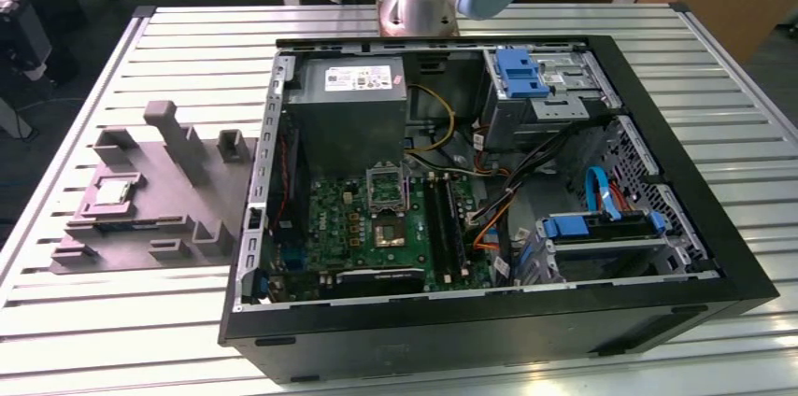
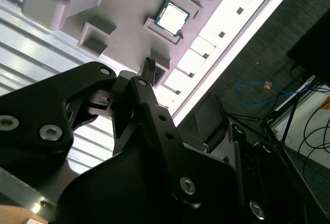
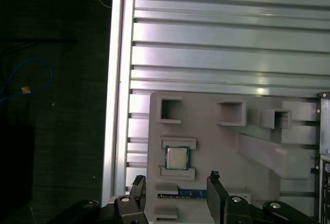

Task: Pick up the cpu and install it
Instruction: 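Pick up the cpu and move it towards the insertion slot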

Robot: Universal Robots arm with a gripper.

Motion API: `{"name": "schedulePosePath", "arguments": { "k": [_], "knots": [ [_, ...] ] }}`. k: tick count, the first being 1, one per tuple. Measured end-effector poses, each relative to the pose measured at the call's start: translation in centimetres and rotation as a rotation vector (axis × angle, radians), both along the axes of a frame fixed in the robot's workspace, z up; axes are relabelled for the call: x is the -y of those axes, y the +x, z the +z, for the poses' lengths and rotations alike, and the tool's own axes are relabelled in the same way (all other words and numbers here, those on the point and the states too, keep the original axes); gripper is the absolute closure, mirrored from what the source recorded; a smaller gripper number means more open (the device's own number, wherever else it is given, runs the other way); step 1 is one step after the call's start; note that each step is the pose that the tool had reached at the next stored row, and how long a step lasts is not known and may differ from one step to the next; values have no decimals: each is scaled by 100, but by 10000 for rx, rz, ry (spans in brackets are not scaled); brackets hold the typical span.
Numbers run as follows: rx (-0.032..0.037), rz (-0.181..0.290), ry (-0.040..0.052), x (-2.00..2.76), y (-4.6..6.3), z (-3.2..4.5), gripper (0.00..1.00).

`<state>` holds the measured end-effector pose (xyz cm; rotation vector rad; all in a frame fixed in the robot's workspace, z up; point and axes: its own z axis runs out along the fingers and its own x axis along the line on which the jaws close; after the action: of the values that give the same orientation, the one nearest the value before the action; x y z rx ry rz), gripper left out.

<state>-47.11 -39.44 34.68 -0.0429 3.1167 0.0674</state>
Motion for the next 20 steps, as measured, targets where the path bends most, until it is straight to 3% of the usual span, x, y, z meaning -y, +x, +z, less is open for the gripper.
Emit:
{"name": "schedulePosePath", "arguments": {
  "k": [20],
  "knots": [
    [0,0,0,0,0,-46,41]
  ]
}}
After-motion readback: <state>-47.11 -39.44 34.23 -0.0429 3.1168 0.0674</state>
